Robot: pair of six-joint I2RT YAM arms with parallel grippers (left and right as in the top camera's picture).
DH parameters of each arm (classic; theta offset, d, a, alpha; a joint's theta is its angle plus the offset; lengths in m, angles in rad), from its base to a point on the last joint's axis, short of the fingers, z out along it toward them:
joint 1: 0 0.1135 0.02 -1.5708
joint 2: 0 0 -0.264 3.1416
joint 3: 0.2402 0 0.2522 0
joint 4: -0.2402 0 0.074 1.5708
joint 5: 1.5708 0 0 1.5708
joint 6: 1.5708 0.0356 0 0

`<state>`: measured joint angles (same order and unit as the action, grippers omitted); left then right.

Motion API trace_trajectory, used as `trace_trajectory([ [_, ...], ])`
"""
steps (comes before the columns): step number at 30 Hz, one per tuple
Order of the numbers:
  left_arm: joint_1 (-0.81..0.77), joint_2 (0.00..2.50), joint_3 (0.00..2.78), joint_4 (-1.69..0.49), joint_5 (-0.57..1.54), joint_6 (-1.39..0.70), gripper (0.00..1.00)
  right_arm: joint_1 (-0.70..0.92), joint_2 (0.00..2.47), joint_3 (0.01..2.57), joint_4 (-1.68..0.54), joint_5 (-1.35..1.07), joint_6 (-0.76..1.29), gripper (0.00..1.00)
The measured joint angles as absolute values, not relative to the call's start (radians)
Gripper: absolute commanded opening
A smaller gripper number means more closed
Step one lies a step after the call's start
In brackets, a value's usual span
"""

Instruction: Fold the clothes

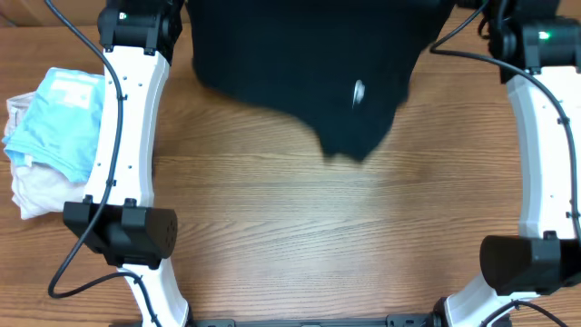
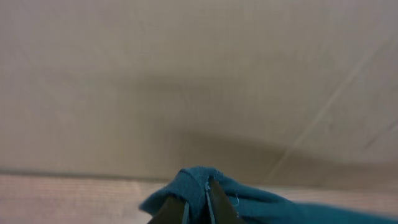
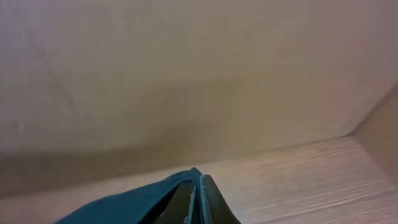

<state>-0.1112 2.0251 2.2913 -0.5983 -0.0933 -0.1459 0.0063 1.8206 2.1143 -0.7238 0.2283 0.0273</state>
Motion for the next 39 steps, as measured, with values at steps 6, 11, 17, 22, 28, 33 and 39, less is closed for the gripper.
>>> trace_trajectory([
  [6, -0.111, 1.978, 2.325, -0.665, -0.109, -0.140, 0.20, -0.019, 1.772, 2.225, -0.894, 0.295, 0.027, 0.04],
  [11, -0.111, 1.954, 2.344, -0.958, -0.085, -0.131, 0.23, -0.039, 1.768, 2.241, -1.203, 0.313, 0.027, 0.04],
  [17, -0.116, 2.027, 2.344, -1.292, -0.021, -0.144, 0.04, -0.039, 1.886, 2.235, -1.520, 0.258, 0.027, 0.04],
  [22, -0.118, 2.209, 2.344, -1.443, 0.051, -0.154, 0.04, -0.039, 1.972, 2.154, -1.601, 0.218, 0.027, 0.04],
  [28, -0.126, 2.374, 2.328, -1.454, 0.157, -0.151, 0.04, -0.039, 1.980, 2.033, -1.591, 0.196, 0.026, 0.04],
  [33, -0.174, 2.383, 2.328, -1.328, 0.219, -0.141, 0.52, -0.039, 1.980, 2.001, -1.576, 0.178, 0.027, 0.04],
  [39, -0.253, 2.384, 2.328, -1.190, 0.242, -0.136, 0.64, -0.039, 1.980, 2.001, -1.568, 0.170, 0.026, 0.04],
])
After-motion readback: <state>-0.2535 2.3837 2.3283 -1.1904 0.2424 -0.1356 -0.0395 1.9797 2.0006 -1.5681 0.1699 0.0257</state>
